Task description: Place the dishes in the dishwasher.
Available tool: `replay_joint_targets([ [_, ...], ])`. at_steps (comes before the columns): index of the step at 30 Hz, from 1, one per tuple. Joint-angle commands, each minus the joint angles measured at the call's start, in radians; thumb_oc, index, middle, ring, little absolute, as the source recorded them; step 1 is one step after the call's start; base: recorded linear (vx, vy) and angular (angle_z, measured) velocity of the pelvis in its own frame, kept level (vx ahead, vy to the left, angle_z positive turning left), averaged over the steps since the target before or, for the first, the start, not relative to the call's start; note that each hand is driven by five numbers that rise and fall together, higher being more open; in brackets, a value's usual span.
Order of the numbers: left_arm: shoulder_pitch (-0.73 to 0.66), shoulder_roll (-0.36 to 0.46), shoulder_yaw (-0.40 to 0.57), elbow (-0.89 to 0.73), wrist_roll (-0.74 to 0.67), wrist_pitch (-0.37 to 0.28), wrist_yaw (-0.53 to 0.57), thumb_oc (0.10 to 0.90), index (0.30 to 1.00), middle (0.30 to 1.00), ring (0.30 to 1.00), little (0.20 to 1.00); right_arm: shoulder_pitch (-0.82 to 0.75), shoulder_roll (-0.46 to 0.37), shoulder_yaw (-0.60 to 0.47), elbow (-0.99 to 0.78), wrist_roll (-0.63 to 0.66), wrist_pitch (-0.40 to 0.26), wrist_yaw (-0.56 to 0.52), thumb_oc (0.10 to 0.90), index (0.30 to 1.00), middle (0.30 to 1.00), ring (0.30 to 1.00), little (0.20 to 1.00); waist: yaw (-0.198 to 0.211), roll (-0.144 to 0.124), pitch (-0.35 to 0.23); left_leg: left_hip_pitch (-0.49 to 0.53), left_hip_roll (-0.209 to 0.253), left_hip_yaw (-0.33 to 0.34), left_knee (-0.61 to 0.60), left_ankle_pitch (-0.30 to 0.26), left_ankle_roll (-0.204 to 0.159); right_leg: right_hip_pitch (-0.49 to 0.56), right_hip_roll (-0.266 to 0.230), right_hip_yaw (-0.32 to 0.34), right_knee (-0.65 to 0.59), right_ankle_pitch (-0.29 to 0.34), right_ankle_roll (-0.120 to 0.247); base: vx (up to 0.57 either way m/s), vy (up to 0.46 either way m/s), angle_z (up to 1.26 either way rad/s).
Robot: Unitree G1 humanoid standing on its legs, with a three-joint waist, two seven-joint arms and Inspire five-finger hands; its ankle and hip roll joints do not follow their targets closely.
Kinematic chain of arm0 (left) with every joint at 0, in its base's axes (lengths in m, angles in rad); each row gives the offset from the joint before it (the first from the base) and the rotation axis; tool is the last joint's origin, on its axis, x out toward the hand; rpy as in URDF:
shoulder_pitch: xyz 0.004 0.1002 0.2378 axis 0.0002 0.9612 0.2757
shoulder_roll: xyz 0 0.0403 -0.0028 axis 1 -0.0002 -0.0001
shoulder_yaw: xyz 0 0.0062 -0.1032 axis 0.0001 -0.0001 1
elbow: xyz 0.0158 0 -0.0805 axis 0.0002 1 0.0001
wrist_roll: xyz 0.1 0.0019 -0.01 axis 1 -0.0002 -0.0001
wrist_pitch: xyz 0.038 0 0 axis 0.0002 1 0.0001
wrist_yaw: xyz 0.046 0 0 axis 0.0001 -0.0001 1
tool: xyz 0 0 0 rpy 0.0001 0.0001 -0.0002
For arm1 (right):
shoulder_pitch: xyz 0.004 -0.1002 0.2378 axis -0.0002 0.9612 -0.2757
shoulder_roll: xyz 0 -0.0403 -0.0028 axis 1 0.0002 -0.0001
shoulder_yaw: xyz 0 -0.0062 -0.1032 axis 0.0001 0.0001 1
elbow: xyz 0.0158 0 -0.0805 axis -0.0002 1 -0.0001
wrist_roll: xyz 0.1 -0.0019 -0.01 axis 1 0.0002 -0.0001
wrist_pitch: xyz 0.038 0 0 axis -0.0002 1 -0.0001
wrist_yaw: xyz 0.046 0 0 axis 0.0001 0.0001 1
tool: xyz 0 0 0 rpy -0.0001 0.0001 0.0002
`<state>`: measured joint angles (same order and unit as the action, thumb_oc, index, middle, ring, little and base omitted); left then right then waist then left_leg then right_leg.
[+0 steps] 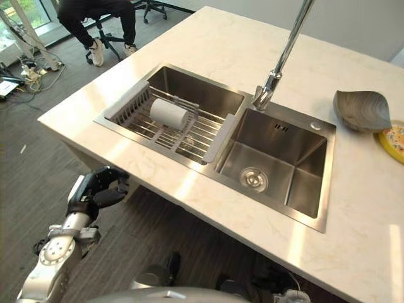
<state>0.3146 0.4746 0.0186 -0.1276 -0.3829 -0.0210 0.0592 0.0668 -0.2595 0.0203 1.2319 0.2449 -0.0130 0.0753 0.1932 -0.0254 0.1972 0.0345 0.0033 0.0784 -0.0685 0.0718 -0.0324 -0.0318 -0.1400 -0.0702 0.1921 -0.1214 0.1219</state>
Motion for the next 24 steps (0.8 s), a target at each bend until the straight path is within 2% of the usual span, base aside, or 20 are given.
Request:
replay_joint_targets([
  [1, -0.350, -0.080, 0.067, -0.209, -0.010, -0.218, 0.006, 0.800, 0.900, 0.900, 0.900, 0.900, 0.072, 0.014, 0.079, -0.049, 0.019, -0.003, -0.004, 0.800, 0.900, 0.900, 0.900, 0.900, -0.135, 0.006, -0.034, 0.025, -0.013, -0.027, 0.001, -0.025, -0.025, 0.123, 0.030, -0.034, -0.252, 0.168, 0.053, 0.00, -0.046, -0.11],
  [9, -0.263, -0.092, 0.161, -0.254, 0.033, -0.231, 0.061, 0.800, 0.900, 0.900, 0.900, 0.900, 0.133, 0.046, 0.107, -0.113, 0.019, -0.009, -0.013, 0.800, 0.900, 0.900, 0.900, 0.900, -0.133, 0.010, -0.030, 0.017, 0.002, -0.060, -0.011, -0.007, -0.047, 0.143, 0.043, -0.072, -0.275, 0.160, 0.038, 0.00, -0.054, -0.11],
  [13, -0.208, -0.099, 0.295, -0.280, 0.146, -0.271, 0.221, 0.800, 0.900, 0.900, 0.900, 0.900, 0.150, 0.074, 0.134, -0.154, 0.032, -0.017, -0.039, 0.800, 0.900, 0.900, 0.900, 0.900, -0.116, 0.021, -0.026, 0.005, 0.018, -0.079, -0.015, 0.012, -0.069, 0.145, 0.057, -0.095, -0.275, 0.147, 0.026, -0.02, -0.073, -0.06],
  [15, -0.202, -0.102, 0.317, -0.268, 0.162, -0.274, 0.260, 0.800, 0.900, 0.900, 0.900, 0.900, 0.155, 0.076, 0.142, -0.164, 0.034, -0.019, -0.046, 0.800, 0.900, 0.900, 0.900, 0.900, -0.117, 0.023, -0.026, 0.003, 0.020, -0.085, -0.016, 0.016, -0.073, 0.147, 0.061, -0.101, -0.275, 0.144, 0.023, 0.01, -0.065, -0.05],
  [16, -0.197, -0.095, 0.370, -0.241, 0.194, -0.280, 0.329, 0.800, 0.900, 0.900, 0.900, 0.900, 0.156, 0.080, 0.148, -0.174, 0.040, -0.021, -0.056, 0.800, 0.900, 0.900, 0.900, 0.900, -0.111, 0.031, -0.028, 0.008, 0.027, -0.093, -0.017, 0.009, -0.082, 0.158, 0.065, -0.109, -0.278, 0.129, 0.021, 0.04, -0.091, -0.04],
  [19, -0.197, -0.070, 0.421, -0.219, 0.241, -0.274, 0.388, 0.800, 0.900, 0.900, 0.900, 0.900, 0.151, 0.081, 0.154, -0.191, 0.048, -0.023, -0.067, 0.800, 0.900, 0.900, 0.900, 0.900, -0.113, 0.036, -0.024, 0.002, 0.030, -0.101, -0.012, 0.022, -0.087, 0.156, 0.068, -0.116, -0.277, 0.133, 0.018, -0.01, -0.061, -0.02],
  [21, -0.201, -0.042, 0.467, -0.209, 0.321, -0.260, 0.452, 0.800, 0.900, 0.900, 0.900, 0.900, 0.143, 0.081, 0.151, -0.207, 0.051, -0.029, -0.081, 0.800, 0.900, 0.900, 0.900, 0.900, -0.110, 0.041, -0.018, -0.017, 0.034, -0.100, 0.006, 0.027, -0.094, 0.155, 0.066, -0.126, -0.275, 0.128, 0.017, -0.04, -0.053, 0.03],
  [22, -0.216, -0.012, 0.500, -0.198, 0.400, -0.242, 0.492, 0.800, 0.900, 0.900, 0.900, 0.900, 0.142, 0.064, 0.133, -0.220, 0.066, -0.033, -0.090, 0.800, 0.900, 0.900, 0.900, 0.900, -0.111, 0.039, -0.005, -0.058, 0.040, -0.049, 0.073, 0.016, -0.099, 0.164, 0.048, -0.151, -0.273, 0.120, 0.018, -0.06, -0.050, 0.23],
  [24, -0.223, -0.003, 0.515, -0.206, 0.460, -0.237, 0.523, 0.800, 0.900, 0.900, 0.900, 0.900, 0.140, 0.057, 0.117, -0.230, 0.074, -0.037, -0.104, 0.800, 0.900, 0.900, 0.900, 0.900, -0.131, 0.034, 0.006, -0.096, 0.071, 0.076, 0.165, -0.004, -0.104, 0.161, 0.021, -0.199, -0.268, 0.121, 0.020, -0.09, 0.011, 0.51],
])
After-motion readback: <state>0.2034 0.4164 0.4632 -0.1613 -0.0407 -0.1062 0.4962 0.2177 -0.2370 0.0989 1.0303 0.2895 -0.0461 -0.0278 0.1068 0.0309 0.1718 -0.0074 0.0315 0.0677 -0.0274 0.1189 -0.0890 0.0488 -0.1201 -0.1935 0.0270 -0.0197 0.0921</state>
